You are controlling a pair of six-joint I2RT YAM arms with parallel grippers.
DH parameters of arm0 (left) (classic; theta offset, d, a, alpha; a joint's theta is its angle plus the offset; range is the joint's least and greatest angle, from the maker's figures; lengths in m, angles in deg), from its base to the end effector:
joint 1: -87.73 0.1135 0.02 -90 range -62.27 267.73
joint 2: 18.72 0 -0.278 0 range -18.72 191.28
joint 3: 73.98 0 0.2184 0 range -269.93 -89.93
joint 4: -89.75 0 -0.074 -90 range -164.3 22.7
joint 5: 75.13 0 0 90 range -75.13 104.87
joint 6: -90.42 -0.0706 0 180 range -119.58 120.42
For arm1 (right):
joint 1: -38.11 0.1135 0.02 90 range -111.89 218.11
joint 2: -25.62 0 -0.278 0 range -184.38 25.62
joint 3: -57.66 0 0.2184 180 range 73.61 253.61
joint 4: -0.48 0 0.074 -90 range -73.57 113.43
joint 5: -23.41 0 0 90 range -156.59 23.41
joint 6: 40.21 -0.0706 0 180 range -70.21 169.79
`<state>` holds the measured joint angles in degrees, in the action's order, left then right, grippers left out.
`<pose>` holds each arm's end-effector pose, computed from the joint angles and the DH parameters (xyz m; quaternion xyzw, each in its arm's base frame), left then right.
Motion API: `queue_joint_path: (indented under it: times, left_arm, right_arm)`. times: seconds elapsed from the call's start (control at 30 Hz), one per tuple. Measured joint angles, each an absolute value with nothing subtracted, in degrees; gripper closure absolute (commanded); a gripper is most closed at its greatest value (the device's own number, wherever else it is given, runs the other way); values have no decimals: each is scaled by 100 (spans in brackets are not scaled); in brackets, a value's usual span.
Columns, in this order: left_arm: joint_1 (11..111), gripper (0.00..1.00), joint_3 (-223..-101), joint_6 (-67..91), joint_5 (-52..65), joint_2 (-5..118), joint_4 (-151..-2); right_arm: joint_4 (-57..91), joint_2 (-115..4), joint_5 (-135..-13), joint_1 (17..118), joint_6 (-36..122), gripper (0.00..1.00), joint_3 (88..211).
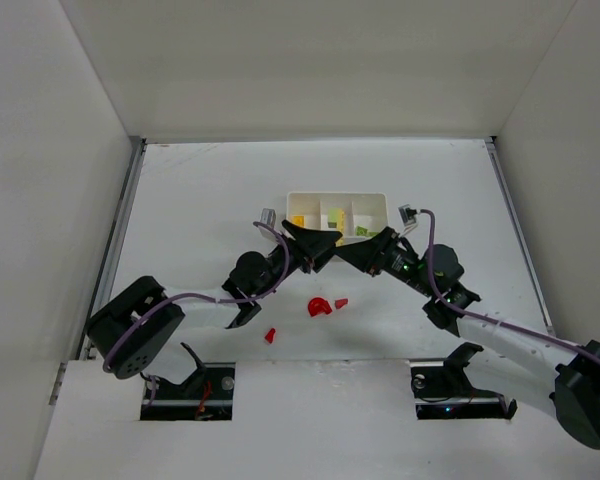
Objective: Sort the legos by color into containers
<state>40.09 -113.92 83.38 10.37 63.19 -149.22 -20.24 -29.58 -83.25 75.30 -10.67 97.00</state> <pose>0.1855 -0.2116 0.2849 -0.1502 0.5759 -0.7395 0.3144 0.1571 0.1446 0.2941 0.0305 0.6771 0.6130 0.4060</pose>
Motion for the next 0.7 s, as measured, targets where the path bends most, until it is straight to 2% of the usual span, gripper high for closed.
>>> queue_joint_path:
  times: [0.13, 0.43, 0.7]
  left_arm:
    - [4022, 27, -11392, 8185, 1035, 6312, -14850]
    - [4059, 20, -11392, 7494, 967, 5777, -14076]
    - [4217, 31, -11468, 6987, 924, 5302, -13503]
  right_arm:
    - [-2037, -2949, -8328, 7519, -1065, 64, 9698]
    - [-2050, -2870, -8332, 7261, -1091, 64, 9565]
    - [-2045, -2800, -8443, 7152, -1192, 64, 9504]
